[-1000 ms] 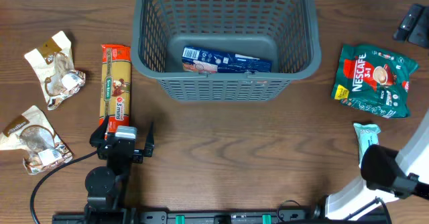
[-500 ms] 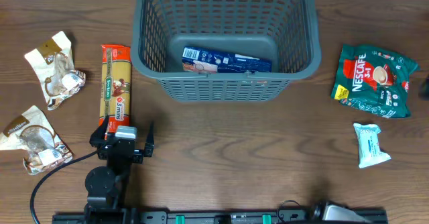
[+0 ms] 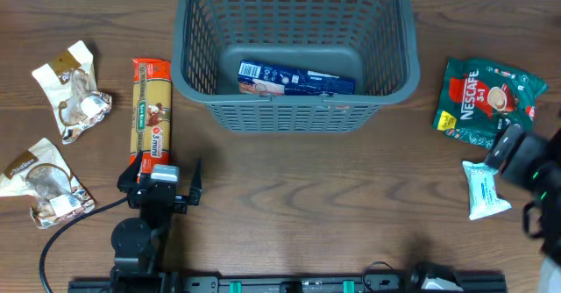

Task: Pack container
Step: 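Move the right gripper down toward the green Nescafe coffee bag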

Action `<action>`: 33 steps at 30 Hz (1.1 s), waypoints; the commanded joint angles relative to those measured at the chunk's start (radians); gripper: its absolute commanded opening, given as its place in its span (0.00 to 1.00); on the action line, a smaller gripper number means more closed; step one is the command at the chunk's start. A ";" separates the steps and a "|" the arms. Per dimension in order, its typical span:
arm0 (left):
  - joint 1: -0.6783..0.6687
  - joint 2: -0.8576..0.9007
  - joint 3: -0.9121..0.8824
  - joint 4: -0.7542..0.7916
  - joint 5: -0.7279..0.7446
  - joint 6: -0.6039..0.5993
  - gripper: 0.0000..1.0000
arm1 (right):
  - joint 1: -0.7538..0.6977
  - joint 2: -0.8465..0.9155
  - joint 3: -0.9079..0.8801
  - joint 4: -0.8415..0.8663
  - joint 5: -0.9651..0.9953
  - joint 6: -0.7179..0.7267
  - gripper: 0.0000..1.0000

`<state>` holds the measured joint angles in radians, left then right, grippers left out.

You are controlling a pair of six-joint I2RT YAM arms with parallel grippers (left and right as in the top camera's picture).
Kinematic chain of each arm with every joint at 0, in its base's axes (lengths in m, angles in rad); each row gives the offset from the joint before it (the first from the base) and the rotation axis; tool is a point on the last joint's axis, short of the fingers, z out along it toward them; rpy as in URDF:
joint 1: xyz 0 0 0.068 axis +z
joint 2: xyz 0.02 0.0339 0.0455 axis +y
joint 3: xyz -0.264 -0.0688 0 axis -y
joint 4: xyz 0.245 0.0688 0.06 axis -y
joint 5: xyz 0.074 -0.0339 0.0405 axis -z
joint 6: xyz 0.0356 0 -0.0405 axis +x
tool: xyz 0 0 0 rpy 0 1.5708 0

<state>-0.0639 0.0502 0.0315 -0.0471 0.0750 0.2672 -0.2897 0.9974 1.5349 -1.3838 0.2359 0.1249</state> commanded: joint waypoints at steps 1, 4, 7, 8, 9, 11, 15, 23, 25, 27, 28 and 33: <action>-0.005 -0.007 -0.027 -0.015 0.011 0.012 0.99 | -0.006 -0.071 -0.161 0.063 -0.030 -0.002 0.99; -0.005 -0.007 -0.027 -0.015 0.011 0.012 0.99 | -0.022 -0.079 -0.295 0.133 -0.034 -0.002 0.99; -0.005 -0.007 -0.027 -0.015 0.011 0.012 0.99 | -0.061 -0.069 -0.396 0.217 -0.092 -0.005 0.99; -0.005 -0.007 -0.027 -0.015 0.011 0.012 0.99 | -0.088 -0.062 -0.430 0.253 -0.130 -0.010 0.99; -0.005 -0.007 -0.027 -0.015 0.011 0.012 0.99 | -0.111 -0.055 -0.453 0.279 -0.159 -0.011 0.99; -0.005 -0.007 -0.027 -0.015 0.011 0.012 0.99 | -0.169 -0.035 -0.494 0.330 -0.228 -0.022 0.99; -0.005 -0.007 -0.027 -0.015 0.011 0.012 0.99 | -0.322 0.033 -0.521 0.409 -0.405 -0.082 0.99; -0.005 -0.007 -0.027 -0.015 0.011 0.012 0.98 | -0.594 0.157 -0.521 0.501 -0.658 -0.136 0.99; -0.005 -0.007 -0.027 -0.015 0.011 0.012 0.99 | -0.634 0.195 -0.521 0.520 -0.703 -0.156 0.99; -0.005 -0.007 -0.027 -0.015 0.011 0.012 0.99 | -0.661 0.239 -0.521 0.540 -0.745 -0.180 0.99; -0.005 -0.007 -0.027 -0.015 0.011 0.012 0.99 | -0.667 0.261 -0.521 0.552 -0.745 -0.181 0.99; -0.005 -0.007 -0.027 -0.015 0.011 0.012 0.98 | -0.669 0.352 -0.520 0.605 -0.735 -0.177 0.99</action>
<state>-0.0639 0.0502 0.0315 -0.0467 0.0753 0.2672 -0.9535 1.3151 1.0176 -0.7902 -0.4583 -0.0299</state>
